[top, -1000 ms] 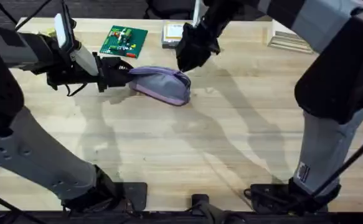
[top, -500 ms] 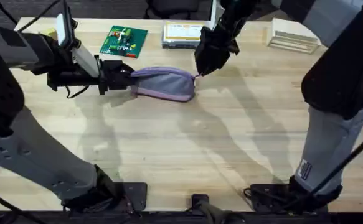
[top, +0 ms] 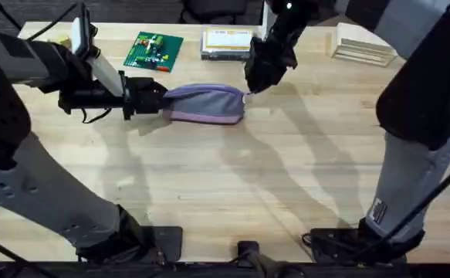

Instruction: Unzip the bag, pick up the pens from the table one at a time and place them inside, then zip the bag closed.

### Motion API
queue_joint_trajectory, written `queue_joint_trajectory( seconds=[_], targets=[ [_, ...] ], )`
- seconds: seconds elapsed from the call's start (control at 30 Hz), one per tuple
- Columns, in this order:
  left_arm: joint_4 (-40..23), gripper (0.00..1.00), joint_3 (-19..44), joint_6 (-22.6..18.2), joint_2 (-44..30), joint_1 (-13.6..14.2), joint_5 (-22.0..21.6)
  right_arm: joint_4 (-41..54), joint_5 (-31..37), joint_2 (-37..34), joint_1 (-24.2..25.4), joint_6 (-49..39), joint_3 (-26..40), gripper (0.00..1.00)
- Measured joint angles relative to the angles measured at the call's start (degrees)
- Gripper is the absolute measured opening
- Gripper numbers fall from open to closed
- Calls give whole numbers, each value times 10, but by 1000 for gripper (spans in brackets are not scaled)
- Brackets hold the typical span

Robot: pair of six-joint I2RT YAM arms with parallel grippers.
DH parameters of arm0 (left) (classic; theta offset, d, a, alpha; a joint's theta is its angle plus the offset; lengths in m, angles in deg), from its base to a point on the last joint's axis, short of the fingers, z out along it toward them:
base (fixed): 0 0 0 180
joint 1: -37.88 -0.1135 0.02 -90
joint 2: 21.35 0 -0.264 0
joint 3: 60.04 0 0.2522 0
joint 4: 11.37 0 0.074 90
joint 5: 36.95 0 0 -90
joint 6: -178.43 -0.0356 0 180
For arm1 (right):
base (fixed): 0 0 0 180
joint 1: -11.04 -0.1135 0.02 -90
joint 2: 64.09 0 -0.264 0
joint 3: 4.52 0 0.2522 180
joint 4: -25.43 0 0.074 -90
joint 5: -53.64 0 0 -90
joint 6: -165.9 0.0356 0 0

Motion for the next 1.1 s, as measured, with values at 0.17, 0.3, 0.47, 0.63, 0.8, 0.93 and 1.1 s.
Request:
queue_joint_trajectory(
  seconds=[0.17,0.3,0.47,0.63,0.8,0.93,1.1],
  targets=[
    [-4,42,0,0,0,0,0,-36,7,11,0,5,-65,34],
    [-6,42,0,0,0,1,0,-41,7,12,0,14,-91,34],
    [-6,42,0,0,0,1,0,-39,8,13,0,14,-88,34],
    [-3,42,0,0,0,1,-2,-28,3,13,3,11,-55,55],
    [-3,42,0,0,0,0,-4,-15,15,13,8,3,-1,778],
    [-3,42,0,0,0,0,-5,-8,33,13,3,-1,29,996],
    [-3,42,0,0,0,0,-5,-8,79,15,-16,-2,43,998]
  ],
)
